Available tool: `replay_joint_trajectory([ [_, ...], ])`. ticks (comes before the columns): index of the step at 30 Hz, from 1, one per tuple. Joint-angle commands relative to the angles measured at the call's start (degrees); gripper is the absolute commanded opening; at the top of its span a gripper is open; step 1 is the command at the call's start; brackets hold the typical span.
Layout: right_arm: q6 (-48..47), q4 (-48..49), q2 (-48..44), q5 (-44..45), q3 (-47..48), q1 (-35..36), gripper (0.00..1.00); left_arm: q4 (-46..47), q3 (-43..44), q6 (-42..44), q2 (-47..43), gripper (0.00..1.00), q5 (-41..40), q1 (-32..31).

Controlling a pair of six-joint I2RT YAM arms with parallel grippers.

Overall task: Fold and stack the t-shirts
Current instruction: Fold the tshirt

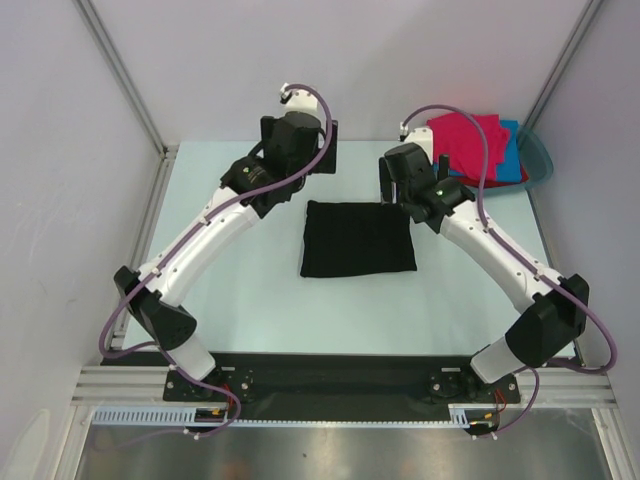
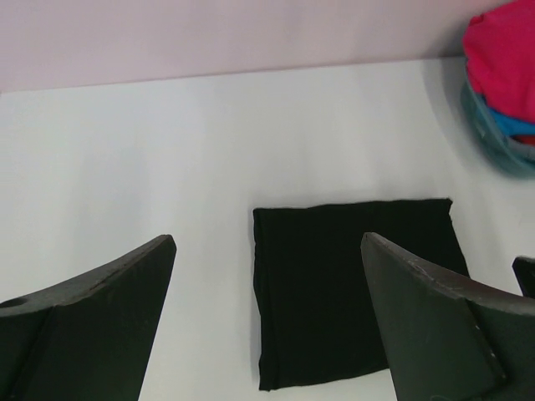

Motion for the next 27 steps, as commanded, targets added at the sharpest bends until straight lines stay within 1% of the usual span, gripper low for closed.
replay_joint_trajectory([
  [1,-2.4,-1.7,-3.2,2.6,6.4,-0.2,1.00,-1.1,6.7,3.2,0.6,1.00,-4.4,-0.6],
  [3,-3.8,-2.0,-3.8,4.5,7.6,-0.4,1.00,-2.2,9.2,4.6,1.0,1.00,-6.3,-0.6],
  [6,-4.0,-2.8,-4.6,5.6,8.8,-1.3,1.00,-2.3,8.3,6.1,0.2,1.00,-10.5,-0.6],
  [9,-4.0,-3.9,-5.2,6.3,8.5,-2.0,1.00,-0.5,4.0,7.3,-1.7,1.00,-13.7,-0.5],
  [10,-3.9,-4.2,-5.5,6.9,8.4,-2.1,1.00,-0.1,1.9,7.3,-2.2,1.00,-14.1,-0.2],
  [15,-3.3,-5.2,-8.3,7.8,5.6,-4.2,1.00,-0.8,-2.2,4.8,-4.3,1.00,-14.0,1.3],
  [17,-2.9,-5.7,-9.1,7.2,5.1,-5.5,1.00,-0.8,-5.0,2.5,-5.9,1.00,-12.8,3.3],
  [18,-2.7,-6.3,-10.1,7.4,5.0,-5.7,1.00,-0.1,-6.5,1.7,-8.1,1.00,-9.3,4.4],
  [19,-2.6,-6.4,-10.7,7.3,4.6,-6.2,1.00,0.6,-9.9,0.2,-9.5,1.00,-7.5,7.0],
  [21,-2.5,-7.1,-12.1,6.2,3.6,-6.9,1.00,2.4,-13.4,-0.8,-13.4,1.00,-2.8,11.0],
  [22,-2.3,-7.2,-13.3,5.1,3.1,-7.6,1.00,2.8,-16.4,-1.4,-14.4,1.00,-1.8,12.1],
  [23,-2.2,-7.4,-13.7,4.2,2.9,-8.0,1.00,3.1,-17.7,-1.5,-15.5,1.00,-1.0,12.9],
  [25,-1.6,-8.7,-14.8,2.1,2.1,-8.4,1.00,2.9,-20.2,-1.2,-17.5,1.00,0.5,14.5],
  [27,-1.6,-10.0,-15.2,0.4,1.7,-8.5,1.00,1.4,-20.9,-1.0,-18.2,1.00,2.3,15.3],
])
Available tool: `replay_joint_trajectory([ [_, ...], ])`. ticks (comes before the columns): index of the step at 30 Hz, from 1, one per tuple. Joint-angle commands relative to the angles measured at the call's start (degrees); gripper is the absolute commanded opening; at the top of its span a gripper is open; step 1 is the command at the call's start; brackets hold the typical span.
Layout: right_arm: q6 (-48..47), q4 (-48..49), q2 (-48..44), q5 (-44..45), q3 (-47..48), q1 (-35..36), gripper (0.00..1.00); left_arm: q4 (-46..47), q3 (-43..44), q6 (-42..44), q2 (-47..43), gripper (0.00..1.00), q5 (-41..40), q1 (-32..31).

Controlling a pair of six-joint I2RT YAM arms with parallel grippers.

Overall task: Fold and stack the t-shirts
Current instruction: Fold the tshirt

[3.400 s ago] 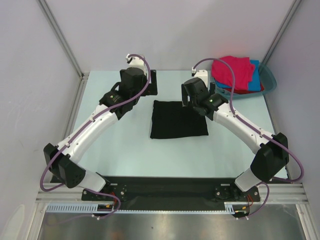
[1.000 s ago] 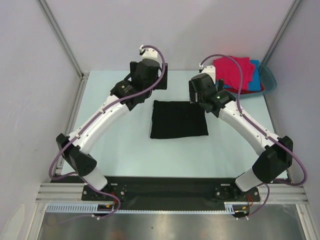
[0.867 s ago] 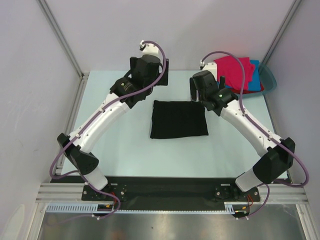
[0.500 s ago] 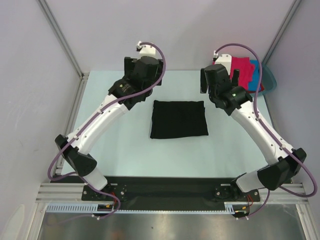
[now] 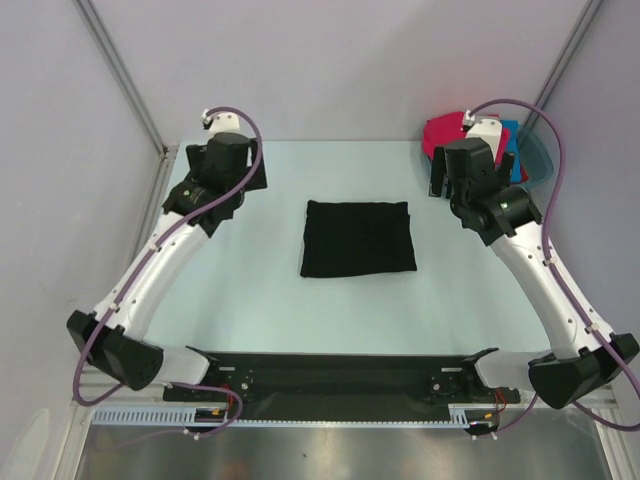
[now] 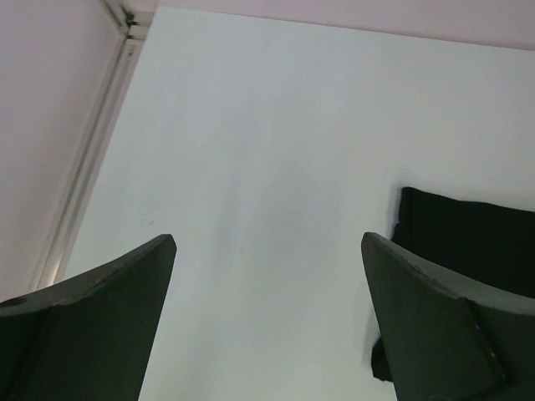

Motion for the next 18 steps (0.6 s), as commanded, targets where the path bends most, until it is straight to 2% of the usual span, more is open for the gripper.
replay_joint_trajectory([
  [1,0.6,-3.1,-2.3,-4.9,-0.2,-0.2,1.00,0.8,-1.5,-0.8,-3.7,1.00,8.1,0.5],
  [4,0.4,-4.9,-2.5,-8.0,-0.1,-0.2,1.00,-1.2,-2.2,-0.5,-4.9,1.00,14.6,1.6],
  [8,0.6,-5.9,-3.4,-9.7,-0.9,-0.3,1.00,-0.7,-3.8,0.1,-8.3,1.00,19.1,3.2],
  [18,1.0,-5.4,-3.4,-9.9,-1.8,-0.6,1.00,-0.2,-5.4,0.3,-9.1,1.00,22.0,5.6],
])
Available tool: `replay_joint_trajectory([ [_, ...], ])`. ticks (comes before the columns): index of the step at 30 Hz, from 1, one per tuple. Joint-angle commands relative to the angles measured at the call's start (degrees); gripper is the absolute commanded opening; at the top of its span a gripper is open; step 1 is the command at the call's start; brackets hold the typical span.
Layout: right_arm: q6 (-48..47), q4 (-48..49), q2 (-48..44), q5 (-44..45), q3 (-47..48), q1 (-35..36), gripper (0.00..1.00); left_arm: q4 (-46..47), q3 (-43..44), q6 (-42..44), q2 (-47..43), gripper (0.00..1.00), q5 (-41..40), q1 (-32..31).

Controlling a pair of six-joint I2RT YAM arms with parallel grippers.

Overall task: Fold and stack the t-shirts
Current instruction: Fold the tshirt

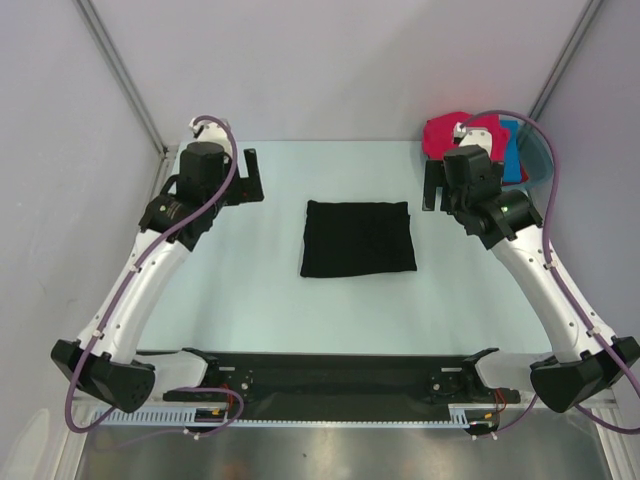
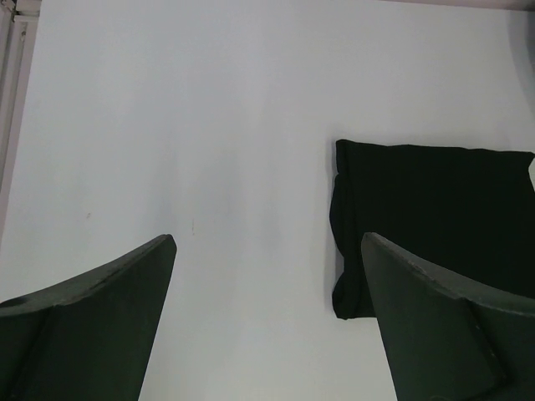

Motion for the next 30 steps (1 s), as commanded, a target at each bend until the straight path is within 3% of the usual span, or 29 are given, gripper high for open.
replay_joint_trajectory([
  [1,0.4,0.1,-1.2,-0.3,-0.1,-0.4,0.99,1.3,-0.7,0.3,-0.1,1.00,2.7,0.6],
  [23,0.0,1.1,0.3,-0.6,-0.4,-1.2,1.00,2.0,-1.0,-0.9,0.8,1.00,2.8,1.2],
  [26,0.3,1.8,0.5,-2.0,-1.0,-1.3,1.00,2.5,-2.9,-2.0,0.8,1.00,3.2,1.5],
  [30,1.0,2.8,0.8,-3.9,-2.7,-1.3,1.00,5.0,-10.9,-5.8,0.1,1.00,9.7,1.6],
])
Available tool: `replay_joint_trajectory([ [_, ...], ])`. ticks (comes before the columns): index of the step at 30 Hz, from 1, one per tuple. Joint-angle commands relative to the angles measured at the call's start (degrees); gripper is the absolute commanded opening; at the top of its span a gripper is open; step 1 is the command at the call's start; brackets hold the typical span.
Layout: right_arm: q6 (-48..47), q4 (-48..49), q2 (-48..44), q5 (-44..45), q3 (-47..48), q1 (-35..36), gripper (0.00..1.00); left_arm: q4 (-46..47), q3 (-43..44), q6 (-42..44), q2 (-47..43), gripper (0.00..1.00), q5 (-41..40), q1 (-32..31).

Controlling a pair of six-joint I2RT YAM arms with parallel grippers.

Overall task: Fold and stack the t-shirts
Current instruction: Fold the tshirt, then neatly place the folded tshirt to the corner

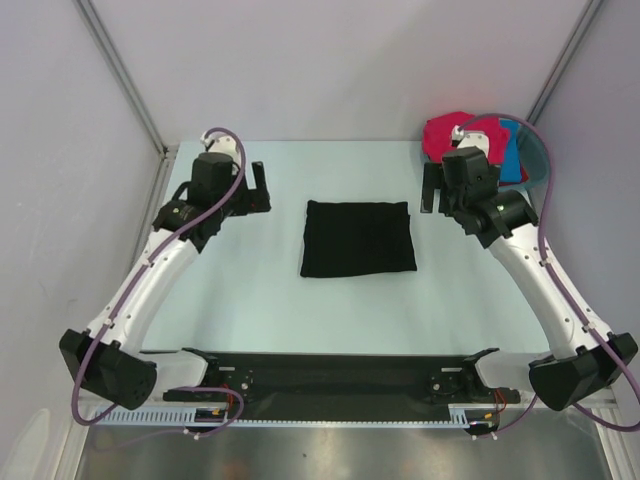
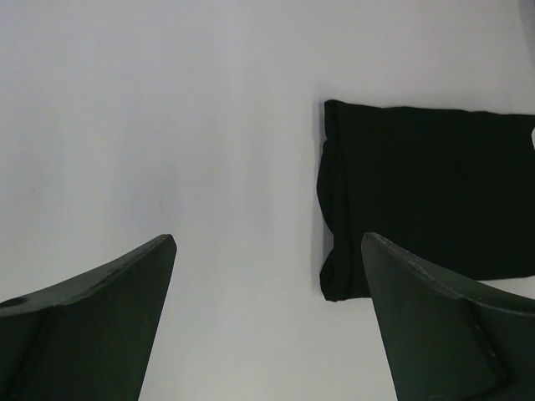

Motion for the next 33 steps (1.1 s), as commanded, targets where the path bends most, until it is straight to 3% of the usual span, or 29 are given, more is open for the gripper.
replay_joint_trajectory([
  [1,0.8,2.1,0.3,-2.3,-1.3,-0.3,1.00,6.0,-7.6,-4.4,-2.7,1.00,7.4,0.6],
  [3,1.1,2.4,-0.2,-3.3,-2.4,-0.3,1.00,13.4,-14.9,-7.2,-4.4,1.00,12.4,0.7],
  [9,1.3,3.6,-1.1,-4.8,-4.4,-0.3,1.00,16.4,-18.2,-9.5,1.3,1.00,18.1,1.0],
  [17,0.0,4.9,0.7,-5.2,-5.1,-0.3,1.00,33.8,-25.6,-16.1,9.9,1.00,34.4,2.0],
  [21,-0.6,5.3,1.4,-5.1,-4.8,-0.3,1.00,41.6,-29.0,-18.6,14.9,1.00,36.3,2.0],
  [33,-0.9,5.1,2.0,-4.9,-4.8,-0.5,1.00,53.4,-29.5,-21.0,27.7,1.00,42.4,2.1],
])
